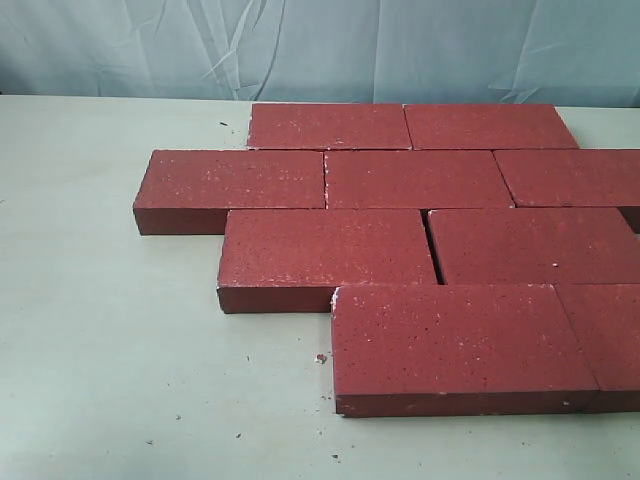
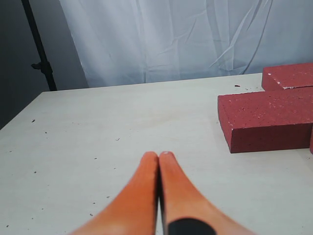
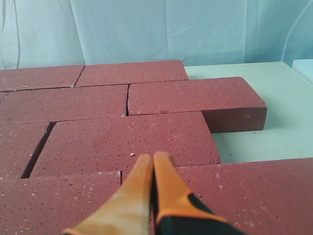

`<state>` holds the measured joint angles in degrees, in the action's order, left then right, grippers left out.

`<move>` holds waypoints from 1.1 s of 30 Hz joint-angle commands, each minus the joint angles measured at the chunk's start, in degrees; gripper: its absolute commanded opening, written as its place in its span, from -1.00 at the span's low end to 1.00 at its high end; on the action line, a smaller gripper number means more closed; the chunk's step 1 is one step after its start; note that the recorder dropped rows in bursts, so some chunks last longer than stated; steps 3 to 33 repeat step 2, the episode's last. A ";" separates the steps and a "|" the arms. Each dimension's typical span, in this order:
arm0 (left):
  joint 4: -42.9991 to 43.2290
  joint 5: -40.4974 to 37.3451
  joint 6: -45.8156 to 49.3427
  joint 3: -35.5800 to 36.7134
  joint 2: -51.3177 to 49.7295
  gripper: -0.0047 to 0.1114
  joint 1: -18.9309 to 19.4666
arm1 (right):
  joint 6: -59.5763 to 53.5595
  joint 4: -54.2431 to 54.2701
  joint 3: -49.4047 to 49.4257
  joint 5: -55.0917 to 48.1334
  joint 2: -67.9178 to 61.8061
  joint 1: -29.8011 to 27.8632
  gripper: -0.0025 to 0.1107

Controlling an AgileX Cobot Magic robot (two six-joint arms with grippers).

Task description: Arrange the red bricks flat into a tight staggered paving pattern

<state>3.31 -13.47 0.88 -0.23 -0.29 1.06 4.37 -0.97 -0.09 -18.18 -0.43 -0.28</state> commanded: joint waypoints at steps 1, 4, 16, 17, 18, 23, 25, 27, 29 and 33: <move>0.40 0.16 -0.37 0.23 0.29 -0.92 0.03 | -0.28 0.08 0.09 0.37 0.43 -0.30 -0.97; 0.40 0.16 -0.37 0.23 0.29 -0.92 0.03 | -0.28 0.08 0.09 0.37 0.43 -0.30 -0.97; 0.40 0.16 -0.37 0.23 0.29 -0.92 0.03 | -0.28 0.08 0.09 0.37 0.43 -0.30 -0.97; 0.40 0.16 -0.37 0.23 0.29 -0.92 0.03 | -0.28 0.08 0.09 0.37 0.43 -0.30 -0.97; 0.40 0.16 -0.37 0.23 0.29 -0.92 0.03 | -0.28 0.08 0.09 0.37 0.43 -0.30 -0.97; 0.40 0.16 -0.37 0.23 0.29 -0.92 0.03 | -0.28 0.08 0.09 0.37 0.43 -0.30 -0.97; 0.40 0.16 -0.37 0.23 0.29 -0.92 0.03 | -0.28 0.08 0.09 0.37 0.43 -0.30 -0.97; 0.40 0.16 -0.37 0.23 0.29 -0.92 0.03 | -0.28 0.08 0.09 0.37 0.43 -0.30 -0.97; 0.40 0.16 -0.37 0.23 0.29 -0.92 0.03 | -0.28 0.08 0.09 0.37 0.43 -0.30 -0.97; 0.40 0.16 -0.37 0.23 0.29 -0.92 0.03 | -0.28 0.08 0.09 0.37 0.43 -0.30 -0.97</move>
